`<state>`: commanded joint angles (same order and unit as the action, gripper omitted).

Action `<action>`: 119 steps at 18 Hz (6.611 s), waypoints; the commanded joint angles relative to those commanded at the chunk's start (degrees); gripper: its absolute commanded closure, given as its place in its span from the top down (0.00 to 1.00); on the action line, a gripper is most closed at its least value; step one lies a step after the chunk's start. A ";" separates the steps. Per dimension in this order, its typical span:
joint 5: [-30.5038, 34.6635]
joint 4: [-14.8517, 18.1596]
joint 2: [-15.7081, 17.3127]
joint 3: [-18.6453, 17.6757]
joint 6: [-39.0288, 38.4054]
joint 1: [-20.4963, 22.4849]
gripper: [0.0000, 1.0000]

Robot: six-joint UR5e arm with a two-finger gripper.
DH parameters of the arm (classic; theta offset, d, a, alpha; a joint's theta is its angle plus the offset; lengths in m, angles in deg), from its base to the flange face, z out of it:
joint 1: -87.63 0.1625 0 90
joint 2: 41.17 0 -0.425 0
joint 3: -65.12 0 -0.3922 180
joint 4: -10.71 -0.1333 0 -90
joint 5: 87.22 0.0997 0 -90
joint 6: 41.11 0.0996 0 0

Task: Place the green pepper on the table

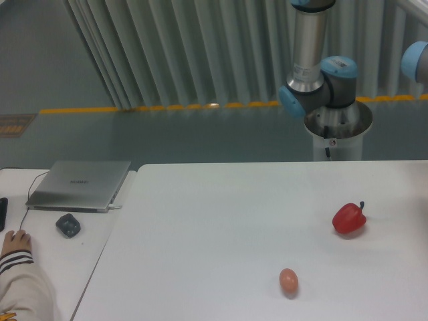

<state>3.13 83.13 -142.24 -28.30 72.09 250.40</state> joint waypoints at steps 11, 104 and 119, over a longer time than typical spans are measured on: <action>-4.91 -3.50 -3.16 2.55 -4.64 3.18 1.00; 4.92 -13.62 -9.40 -1.14 -41.39 -25.56 1.00; 4.58 3.59 -3.16 9.48 -28.60 -18.02 1.00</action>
<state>7.71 86.72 -145.41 -18.83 43.48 232.37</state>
